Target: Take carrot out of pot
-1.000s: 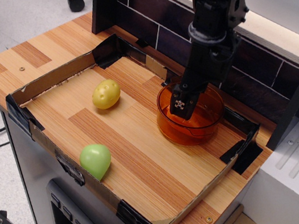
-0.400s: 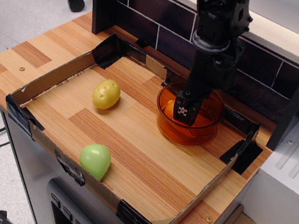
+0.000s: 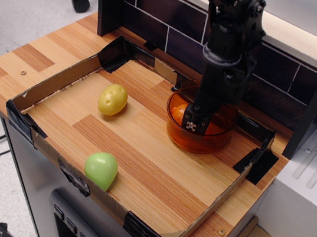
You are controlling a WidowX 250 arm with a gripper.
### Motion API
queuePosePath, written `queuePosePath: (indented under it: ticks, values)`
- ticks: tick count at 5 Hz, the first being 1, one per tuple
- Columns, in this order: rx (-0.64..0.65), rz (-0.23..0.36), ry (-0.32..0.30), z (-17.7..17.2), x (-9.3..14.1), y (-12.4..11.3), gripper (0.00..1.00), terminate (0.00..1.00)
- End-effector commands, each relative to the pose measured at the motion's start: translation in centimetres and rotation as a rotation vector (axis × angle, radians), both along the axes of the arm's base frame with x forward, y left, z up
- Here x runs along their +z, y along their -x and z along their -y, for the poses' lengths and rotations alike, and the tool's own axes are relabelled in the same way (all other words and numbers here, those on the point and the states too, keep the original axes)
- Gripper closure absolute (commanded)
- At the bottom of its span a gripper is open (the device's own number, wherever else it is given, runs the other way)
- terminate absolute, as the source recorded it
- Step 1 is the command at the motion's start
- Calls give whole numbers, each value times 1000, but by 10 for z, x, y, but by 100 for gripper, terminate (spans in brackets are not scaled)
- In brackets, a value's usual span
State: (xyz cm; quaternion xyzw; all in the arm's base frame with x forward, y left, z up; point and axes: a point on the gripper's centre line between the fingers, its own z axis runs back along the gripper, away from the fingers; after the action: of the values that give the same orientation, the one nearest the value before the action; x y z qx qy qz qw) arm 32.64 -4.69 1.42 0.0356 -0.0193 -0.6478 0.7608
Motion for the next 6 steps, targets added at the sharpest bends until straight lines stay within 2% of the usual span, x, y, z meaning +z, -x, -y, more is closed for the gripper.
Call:
queuePosePath:
  ticks: [1,2,3,5,6]
  values:
    - [-12,26,-3,0,4,11,0,0]
    - [-11,26,-6,0,3,12,0,0]
    - [-9,31,-9,1,3,12,100,0]
    - [21,76,-3,-4,18,6,100,0]
    - [38,117,18,-5,37,5,100,0]
